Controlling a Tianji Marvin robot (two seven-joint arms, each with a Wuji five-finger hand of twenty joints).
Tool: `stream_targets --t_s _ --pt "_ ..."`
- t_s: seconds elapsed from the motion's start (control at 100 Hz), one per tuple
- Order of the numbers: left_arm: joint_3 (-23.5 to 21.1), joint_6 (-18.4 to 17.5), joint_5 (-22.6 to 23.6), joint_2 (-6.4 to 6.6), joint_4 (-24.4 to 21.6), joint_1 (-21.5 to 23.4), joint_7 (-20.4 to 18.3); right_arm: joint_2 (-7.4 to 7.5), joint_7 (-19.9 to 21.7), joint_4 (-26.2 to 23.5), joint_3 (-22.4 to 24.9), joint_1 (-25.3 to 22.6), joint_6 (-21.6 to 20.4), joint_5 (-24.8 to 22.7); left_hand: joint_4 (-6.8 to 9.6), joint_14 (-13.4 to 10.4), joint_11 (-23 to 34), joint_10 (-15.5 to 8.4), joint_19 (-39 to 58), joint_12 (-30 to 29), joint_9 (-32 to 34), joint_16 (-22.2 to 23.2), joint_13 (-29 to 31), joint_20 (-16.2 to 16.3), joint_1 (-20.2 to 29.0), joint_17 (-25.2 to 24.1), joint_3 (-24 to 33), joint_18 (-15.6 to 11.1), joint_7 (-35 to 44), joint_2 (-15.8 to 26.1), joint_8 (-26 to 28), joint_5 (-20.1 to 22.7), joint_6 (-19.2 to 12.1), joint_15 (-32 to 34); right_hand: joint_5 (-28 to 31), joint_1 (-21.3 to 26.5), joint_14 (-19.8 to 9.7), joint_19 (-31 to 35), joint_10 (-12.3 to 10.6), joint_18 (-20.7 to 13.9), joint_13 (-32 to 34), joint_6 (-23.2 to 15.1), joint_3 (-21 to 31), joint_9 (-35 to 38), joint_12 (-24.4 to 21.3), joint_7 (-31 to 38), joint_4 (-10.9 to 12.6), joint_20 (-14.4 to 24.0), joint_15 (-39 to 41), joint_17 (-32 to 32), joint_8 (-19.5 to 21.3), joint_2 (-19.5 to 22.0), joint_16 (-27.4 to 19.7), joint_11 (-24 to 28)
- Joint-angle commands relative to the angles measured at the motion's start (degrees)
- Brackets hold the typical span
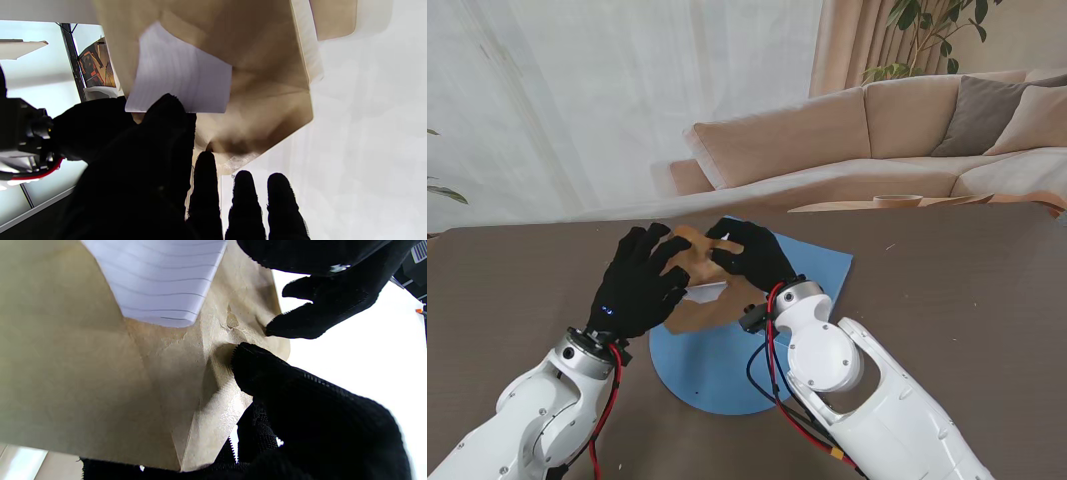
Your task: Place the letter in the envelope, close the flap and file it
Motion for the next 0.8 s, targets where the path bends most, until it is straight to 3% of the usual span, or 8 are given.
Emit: stream_targets --t_s 0.0,0.32,0.45,0.64,0.79 --pt "0.48 0.52 0.41 -0.23 0.02 0.04 -1.66 -0.38 0.66 -0.25 -0.19 -0.18 -0.12 0.2 -0.03 0.47 0.05 0.85 0.21 0.2 0.75 -0.47 -0.97 -0.13 1.57 -0.66 1.81 0.51 1.65 -2.33 0.18 1.51 -1.08 0.38 1.71 0.95 0.92 2.13 0.28 1.39 2.1 -1.99 0.95 1.44 0.47 2.26 0.83 1.0 1.52 0.09 2.0 0.47 0.67 1.33" --pt "2.34 1.93 1.35 -0.11 1.51 -1.0 0.35 -0.62 0.17 -0.31 -0.1 -0.15 -0.09 1.12 -0.18 0.41 -0.02 0.42 0.14 0.29 0.17 -0.71 -1.15 -0.33 1.02 -0.7 1.63 0.27 0.57 -2.48 -2.21 1.88 -3.19 0.36 1.74 1.02 1.06 2.15 0.32 1.4 2.13 -1.92 0.97 1.43 0.5 2.26 0.81 1.02 1.56 0.12 2.1 0.5 0.69 1.33" --pt "1.69 1.6 0.86 -0.28 1.38 -0.74 1.02 -0.57 0.17 -0.54 0.15 -0.39 0.18 0.97 -0.09 0.05 -0.11 0.57 -0.02 0.32 -1.2 -0.59 -1.32 -0.29 0.78 -0.78 1.47 0.04 -2.39 -2.31 -4.08 -0.77 -1.65 0.0 1.72 1.07 1.07 2.15 0.44 1.39 2.12 -1.72 0.94 1.41 0.51 2.23 0.82 1.02 1.56 0.11 2.14 0.51 0.69 1.33" --pt "1.31 1.48 0.74 -0.45 1.28 -0.93 2.56 -0.55 0.2 -0.55 0.03 -0.37 0.11 0.85 -0.02 0.11 0.86 0.82 0.14 0.9 -1.64 0.25 -1.18 0.22 0.44 -0.7 1.93 0.11 4.0 -2.37 3.16 -4.07 -0.68 0.16 1.7 1.08 1.1 2.13 0.46 1.45 2.06 -1.79 0.88 1.42 0.52 2.19 0.82 1.03 1.55 0.08 2.17 0.53 0.69 1.34" --pt "2.12 2.52 0.83 -0.52 1.47 -1.89 2.97 -0.58 0.33 -0.43 -0.52 -0.09 -0.38 0.86 -0.06 0.14 1.47 1.24 0.29 1.3 -1.71 0.49 -1.14 0.23 0.43 -0.6 2.5 0.09 7.86 -2.44 4.77 -5.3 1.39 0.44 1.72 1.03 1.01 2.15 0.38 1.43 2.14 -1.82 0.86 1.41 0.52 2.17 0.83 1.03 1.58 0.11 2.18 0.56 0.69 1.34"
